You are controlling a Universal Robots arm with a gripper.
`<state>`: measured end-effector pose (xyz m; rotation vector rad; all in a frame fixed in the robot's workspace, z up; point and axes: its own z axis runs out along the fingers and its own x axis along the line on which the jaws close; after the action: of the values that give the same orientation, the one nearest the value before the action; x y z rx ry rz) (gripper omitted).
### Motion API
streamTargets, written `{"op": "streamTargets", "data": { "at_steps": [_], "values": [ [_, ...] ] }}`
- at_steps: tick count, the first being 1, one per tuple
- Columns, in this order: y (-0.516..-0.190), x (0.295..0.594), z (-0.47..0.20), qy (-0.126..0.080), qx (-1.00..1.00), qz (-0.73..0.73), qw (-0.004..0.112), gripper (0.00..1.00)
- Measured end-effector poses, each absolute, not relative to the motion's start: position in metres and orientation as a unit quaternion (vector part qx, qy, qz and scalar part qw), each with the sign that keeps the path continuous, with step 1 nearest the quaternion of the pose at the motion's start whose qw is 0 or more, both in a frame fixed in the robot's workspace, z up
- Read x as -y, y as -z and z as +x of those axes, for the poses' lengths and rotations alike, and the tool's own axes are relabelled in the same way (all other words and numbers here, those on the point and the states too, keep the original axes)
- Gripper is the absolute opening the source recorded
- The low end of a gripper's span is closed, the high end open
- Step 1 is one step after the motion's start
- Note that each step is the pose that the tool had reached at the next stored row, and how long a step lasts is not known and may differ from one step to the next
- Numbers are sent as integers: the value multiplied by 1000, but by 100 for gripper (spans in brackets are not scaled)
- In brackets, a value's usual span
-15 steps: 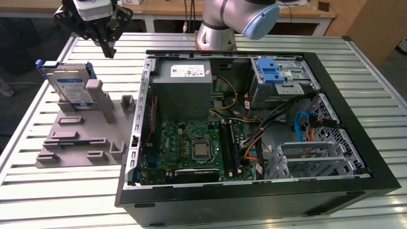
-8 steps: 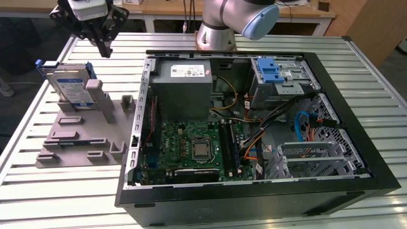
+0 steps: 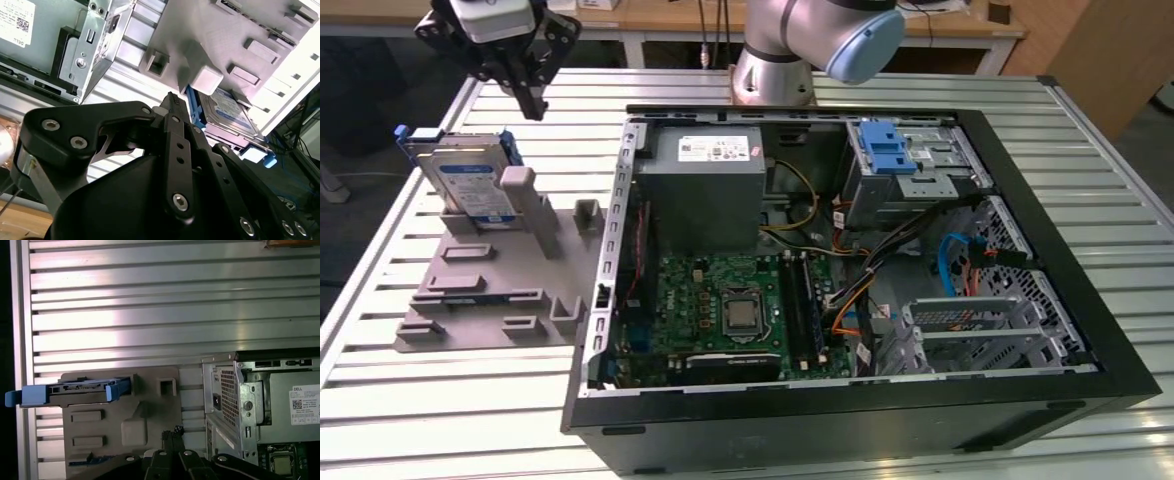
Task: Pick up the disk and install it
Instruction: 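Reach for the disk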
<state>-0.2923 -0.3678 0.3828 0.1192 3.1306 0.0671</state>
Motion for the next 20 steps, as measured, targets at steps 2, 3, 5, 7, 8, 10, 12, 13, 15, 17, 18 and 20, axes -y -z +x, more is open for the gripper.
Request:
{"op": "streamTargets", "data": {
  "at_steps": [2, 3, 5, 7, 8, 10, 12, 13, 15, 17, 18, 20],
  "values": [
    [-383, 367, -295, -21, -999, 38, 4, 11],
    [-383, 367, -296, -21, -999, 38, 4, 11],
    [-382, 366, -298, -21, -999, 38, 3, 11],
    [-382, 365, -300, -21, -999, 38, 3, 11],
    [-382, 365, -301, -21, -999, 38, 3, 11],
    [-382, 364, -303, -21, -999, 38, 3, 11],
    [-382, 363, -305, -21, -999, 38, 2, 11],
    [-381, 363, -306, -21, -999, 38, 2, 11],
    [-381, 362, -308, -21, -999, 38, 2, 11],
    [-381, 361, -310, -21, -999, 38, 1, 11],
    [-381, 360, -311, -21, -999, 38, 1, 11],
    [-381, 359, -313, -21, -999, 38, 1, 11]
  ]
}}
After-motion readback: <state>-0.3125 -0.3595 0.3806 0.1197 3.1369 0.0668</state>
